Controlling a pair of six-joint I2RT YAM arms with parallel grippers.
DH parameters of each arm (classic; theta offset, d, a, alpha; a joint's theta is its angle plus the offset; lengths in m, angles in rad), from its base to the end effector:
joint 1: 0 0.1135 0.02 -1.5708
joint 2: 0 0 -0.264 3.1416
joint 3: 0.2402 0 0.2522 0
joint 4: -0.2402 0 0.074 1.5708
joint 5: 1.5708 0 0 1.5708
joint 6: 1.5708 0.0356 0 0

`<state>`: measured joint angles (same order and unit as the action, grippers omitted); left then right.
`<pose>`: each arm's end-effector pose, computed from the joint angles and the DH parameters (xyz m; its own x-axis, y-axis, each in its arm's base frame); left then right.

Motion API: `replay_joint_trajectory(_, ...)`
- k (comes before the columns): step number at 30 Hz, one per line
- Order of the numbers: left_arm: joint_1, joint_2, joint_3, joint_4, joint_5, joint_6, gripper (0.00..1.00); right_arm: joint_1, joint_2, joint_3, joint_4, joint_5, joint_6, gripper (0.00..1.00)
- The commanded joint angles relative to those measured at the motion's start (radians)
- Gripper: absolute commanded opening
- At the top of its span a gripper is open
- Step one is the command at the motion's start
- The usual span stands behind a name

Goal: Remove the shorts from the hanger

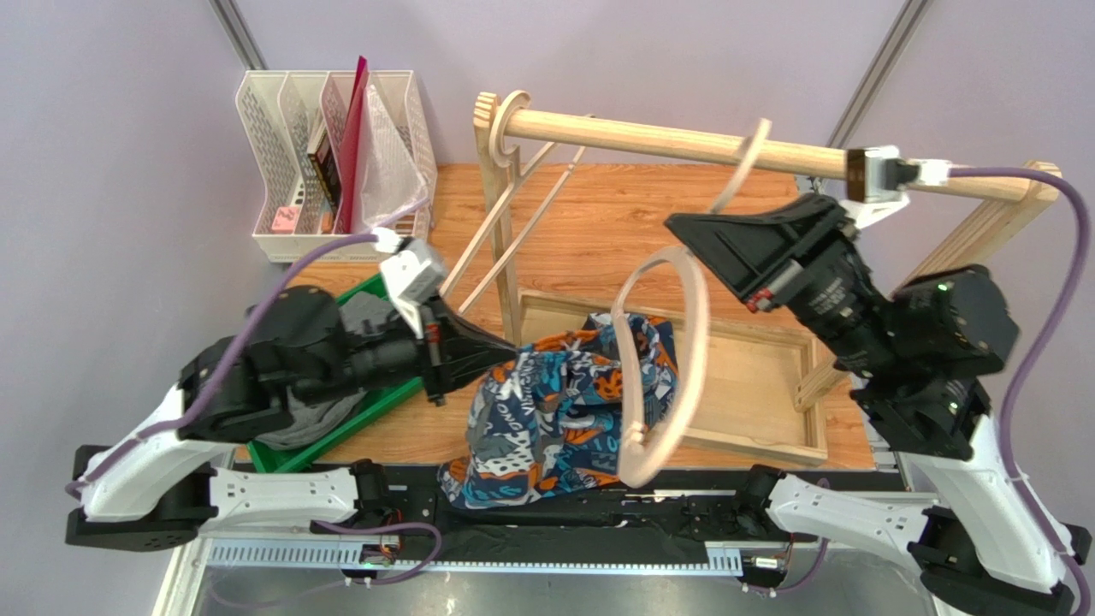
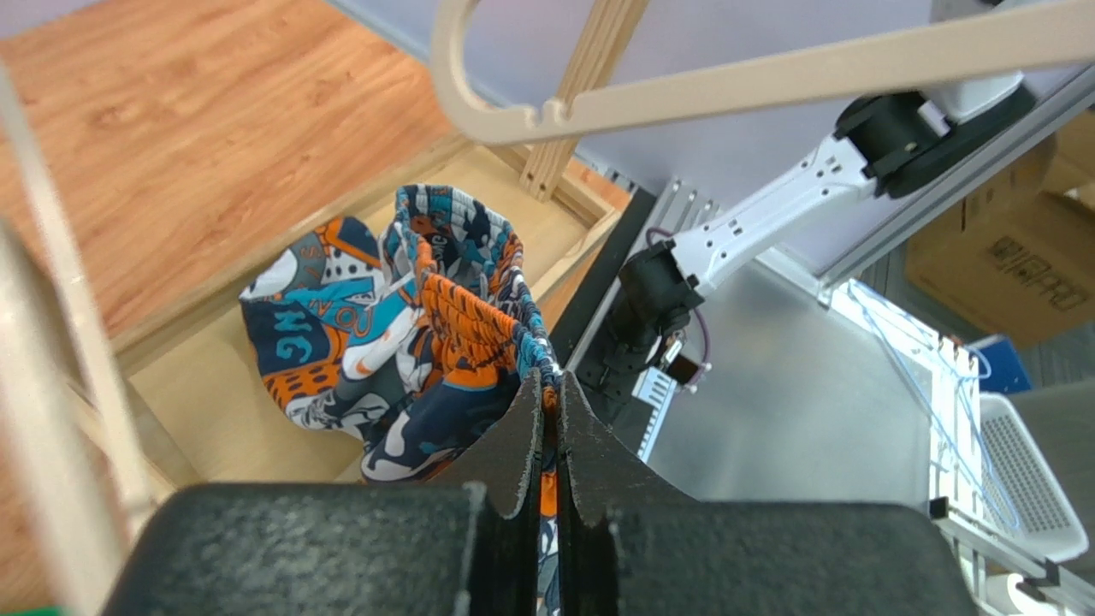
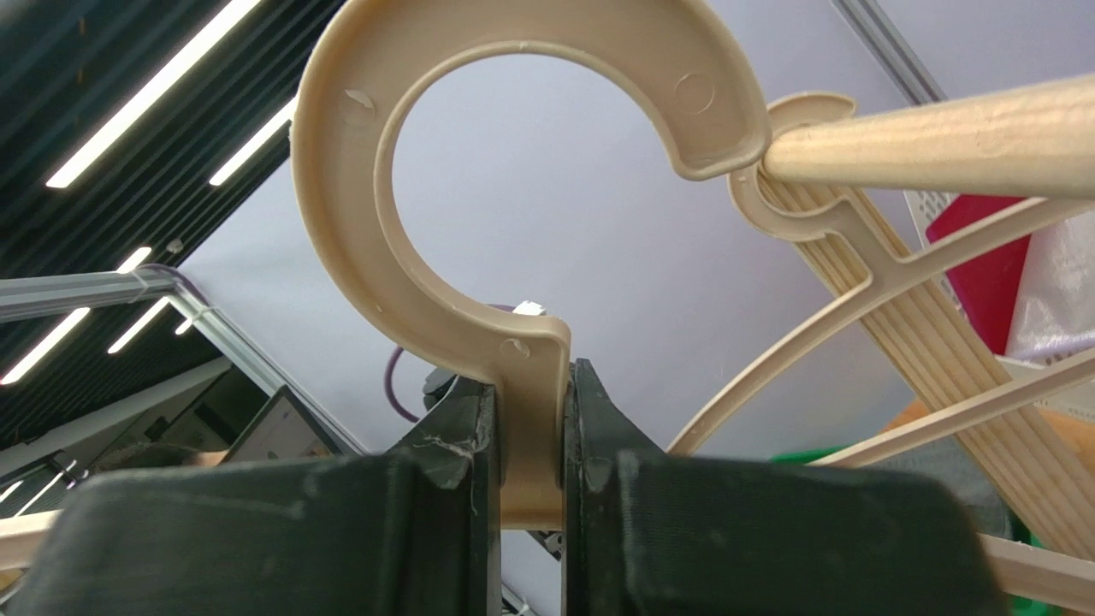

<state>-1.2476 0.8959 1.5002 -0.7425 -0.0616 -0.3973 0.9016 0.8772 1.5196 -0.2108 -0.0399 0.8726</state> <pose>0.0437 -0.1235 0.4931 -0.3990 -0.0246 -0.9166 0.8379 0.3962 -0.3754 0.0677 0.0879 0.5571 -0.4507 0.6640 -0.5967 -0.7170 0.1289 0.6850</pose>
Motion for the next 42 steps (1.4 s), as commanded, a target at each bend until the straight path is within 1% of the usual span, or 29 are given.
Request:
replay_joint_trajectory(1, -0.001, -0.107, -0.053, -0.018, -0.029, -0.014, 0.0, -0.001, -0.047, 0.013, 0.037, 0.052, -0.067, 0.0)
replay_joint_trajectory(5, -0.001, -0.185, -0.126, -0.043, -0.009, -0.02, 0.0, -0.003, -0.058, 0.005, 0.021, 0.095, -0.102, 0.0)
replay_joint_trajectory(8, -0.001, -0.264, -0.15, -0.104, -0.058, -0.034, 0.0, -0.003, -0.061, 0.005, -0.001, 0.115, -0.126, 0.0)
replay_joint_trajectory(10, -0.001, -0.319, -0.153, -0.141, -0.118, -0.046, 0.0, -0.003, -0.067, -0.002, -0.007, 0.124, -0.136, 0.0)
replay_joint_trajectory(12, -0.001, -0.348, -0.149, -0.224, -0.211, -0.06, 0.0, -0.003, -0.076, -0.007, -0.009, 0.133, -0.142, 0.0)
replay_joint_trajectory(14, -0.001, -0.37, -0.147, -0.308, -0.282, -0.1, 0.0, -0.001, -0.078, -0.015, -0.01, 0.138, -0.15, 0.0)
replay_joint_trajectory(15, -0.001, -0.376, -0.149, -0.331, -0.34, -0.113, 0.0, -0.003, -0.078, -0.013, -0.01, 0.143, -0.152, 0.0)
replay_joint_trajectory(16, -0.001, -0.383, -0.152, -0.349, -0.365, -0.144, 0.0, -0.001, -0.08, -0.015, -0.01, 0.143, -0.156, 0.0)
replay_joint_trajectory(20, -0.001, -0.387, -0.196, -0.406, -0.473, -0.207, 0.0, -0.003, -0.086, -0.022, -0.01, 0.156, -0.165, 0.0)
replay_joint_trajectory(22, -0.001, -0.374, -0.219, -0.408, -0.512, -0.233, 0.0, -0.003, -0.09, -0.025, -0.012, 0.16, -0.17, 0.0)
replay_joint_trajectory(23, -0.001, -0.367, -0.224, -0.403, -0.556, -0.239, 0.0, -0.003, -0.093, -0.026, -0.013, 0.163, -0.176, 0.0)
replay_joint_trajectory(27, 0.013, -0.267, -0.215, -0.403, -0.609, -0.253, 0.0, -0.003, -0.106, -0.033, -0.024, 0.178, -0.187, 0.0)
replay_joint_trajectory(28, 0.037, -0.252, -0.206, -0.409, -0.606, -0.252, 0.0, -0.003, -0.11, -0.033, -0.025, 0.179, -0.19, 0.0)
replay_joint_trajectory(29, 0.131, -0.241, -0.209, -0.393, -0.528, -0.239, 0.0, -0.003, -0.115, -0.033, -0.029, 0.186, -0.193, 0.0)
replay_joint_trajectory(30, 0.217, -0.233, -0.218, -0.368, -0.456, -0.185, 0.0, -0.003, -0.119, -0.033, -0.033, 0.187, -0.198, 0.0)
replay_joint_trajectory(31, 0.299, -0.233, -0.245, -0.345, -0.381, -0.163, 0.0, -0.001, -0.122, -0.033, -0.036, 0.19, -0.199, 0.0)
replay_joint_trajectory(32, 0.376, -0.233, -0.259, -0.304, -0.236, -0.141, 0.0, -0.003, -0.124, -0.033, -0.038, 0.195, -0.204, 0.0)
replay_joint_trajectory(33, 0.522, -0.236, -0.271, -0.285, -0.175, -0.099, 0.0, -0.001, -0.13, -0.032, -0.042, 0.199, -0.211, 0.0)
replay_joint_trajectory(35, 0.63, -0.236, -0.276, -0.259, -0.062, -0.072, 0.0, -0.003, -0.136, -0.026, -0.05, 0.206, -0.216, 0.0)
replay_joint_trajectory(36, 0.701, -0.235, -0.265, -0.258, -0.046, -0.049, 0.0, -0.003, -0.136, -0.021, -0.056, 0.207, -0.225, 0.0)
replay_joint_trajectory(41, 0.89, -0.174, -0.095, -0.327, -0.084, 0.018, 0.0, -0.001, -0.13, 0.011, -0.084, 0.207, -0.242, 0.0)
replay_joint_trajectory(42, 0.971, -0.137, -0.045, -0.336, -0.081, 0.04, 0.0, -0.003, -0.129, 0.014, -0.082, 0.209, -0.242, 0.0)
